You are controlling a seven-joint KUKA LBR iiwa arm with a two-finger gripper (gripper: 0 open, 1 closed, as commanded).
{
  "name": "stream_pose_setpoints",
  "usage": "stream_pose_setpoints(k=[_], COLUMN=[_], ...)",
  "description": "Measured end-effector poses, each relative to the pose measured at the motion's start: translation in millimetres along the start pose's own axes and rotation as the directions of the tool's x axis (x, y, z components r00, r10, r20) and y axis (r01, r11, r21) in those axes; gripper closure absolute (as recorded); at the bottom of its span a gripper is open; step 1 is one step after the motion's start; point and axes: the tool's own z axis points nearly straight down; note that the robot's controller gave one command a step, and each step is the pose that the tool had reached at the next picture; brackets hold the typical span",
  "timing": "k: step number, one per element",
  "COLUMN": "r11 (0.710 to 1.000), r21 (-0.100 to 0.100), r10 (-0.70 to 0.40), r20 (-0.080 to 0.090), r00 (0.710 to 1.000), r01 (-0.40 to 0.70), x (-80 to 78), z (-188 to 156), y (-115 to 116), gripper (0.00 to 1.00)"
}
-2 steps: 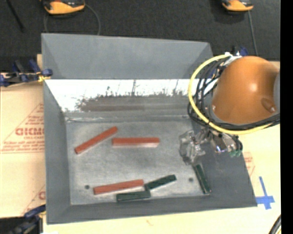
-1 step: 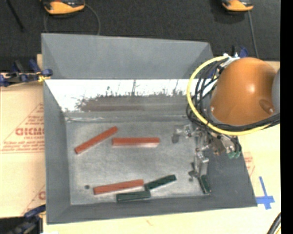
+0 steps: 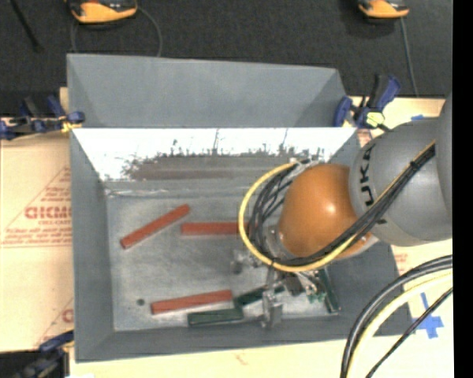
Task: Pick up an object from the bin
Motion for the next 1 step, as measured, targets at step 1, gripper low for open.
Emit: stream_pose_setpoints(k=[1], r11=[0.999], r21=[0.004], r10=[0.038], r20=[0.014], r00=[0.999], r01=[-0.038], x=[3.4], z=[19.5], y=[-29.8], gripper=[0.00])
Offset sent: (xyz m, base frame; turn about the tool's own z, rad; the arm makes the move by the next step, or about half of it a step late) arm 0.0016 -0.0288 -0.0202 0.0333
